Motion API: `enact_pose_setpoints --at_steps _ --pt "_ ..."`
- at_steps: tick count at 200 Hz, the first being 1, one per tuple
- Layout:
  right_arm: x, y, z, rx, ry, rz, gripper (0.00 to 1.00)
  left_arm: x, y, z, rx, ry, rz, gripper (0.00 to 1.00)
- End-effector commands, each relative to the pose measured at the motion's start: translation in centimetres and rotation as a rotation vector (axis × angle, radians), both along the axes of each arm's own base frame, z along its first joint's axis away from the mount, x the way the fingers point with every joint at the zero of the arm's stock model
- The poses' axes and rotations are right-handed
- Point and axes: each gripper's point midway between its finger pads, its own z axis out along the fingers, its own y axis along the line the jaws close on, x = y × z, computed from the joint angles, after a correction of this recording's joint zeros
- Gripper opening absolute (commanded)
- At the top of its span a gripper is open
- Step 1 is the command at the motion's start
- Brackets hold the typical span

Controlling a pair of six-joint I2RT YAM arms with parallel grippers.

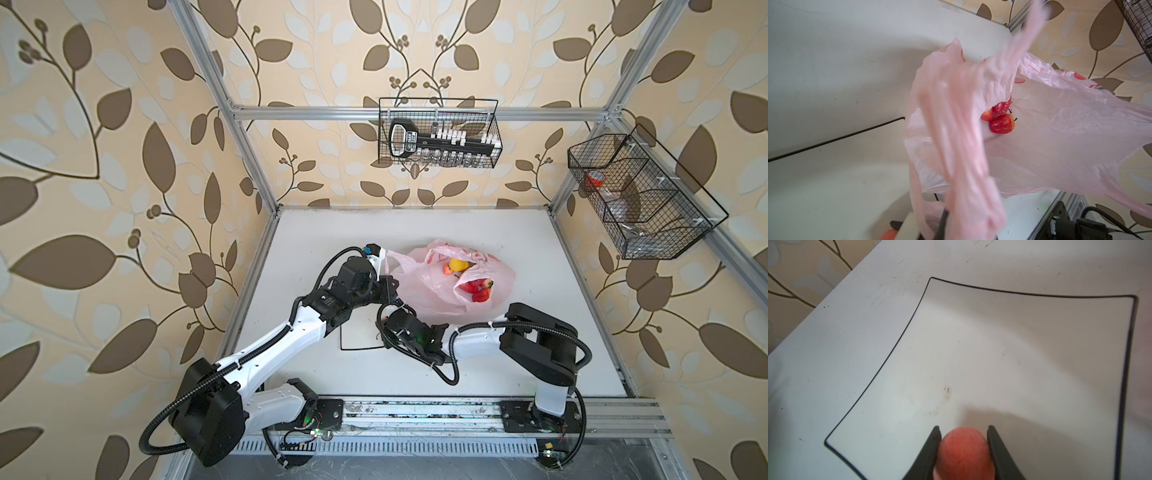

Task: Take the fake fruits out of the plastic bag

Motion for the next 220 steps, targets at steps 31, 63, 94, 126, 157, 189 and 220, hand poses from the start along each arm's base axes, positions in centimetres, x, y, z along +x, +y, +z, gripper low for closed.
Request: enact_pose_setpoints --at_steps 31,63,94,126,157,189,220 --pt "0.0 0.0 -0.1 0.001 0.011 -0.019 0.57 -0.8 -0.7 2.4 -0.055 -0.036 -0.048 0.0" --pt "-1.3 -0.2 0.9 0.015 0.001 0.016 0.65 -0.9 -0.8 2.6 -0.061 -0.034 -0.054 0.0" --pt "-3.6 -0.7 2.7 0.023 -0.035 0.072 0.69 -1.0 -0.6 2.8 -0.055 -0.038 -0.053 0.0" --pt "-6.4 -1.9 5.3 0.053 -0.079 0.127 0.69 -1.1 -0.4 3.0 -0.043 -0.043 -0.049 0.0" --pt "-8.6 -3.7 8.5 0.122 -0.118 0.16 0.65 -1.1 -0.3 3.0 -0.04 -0.043 -0.044 0.0" --pt "-9.1 -6.4 12.2 0.183 -0.167 0.135 0.63 -1.2 -0.3 2.9 -0.043 -0.036 -0.047 0.0" --pt "-8.8 -8.6 16.9 0.238 -0.251 0.091 0.55 -1.4 -0.4 2.8 -0.05 -0.029 -0.05 0.0"
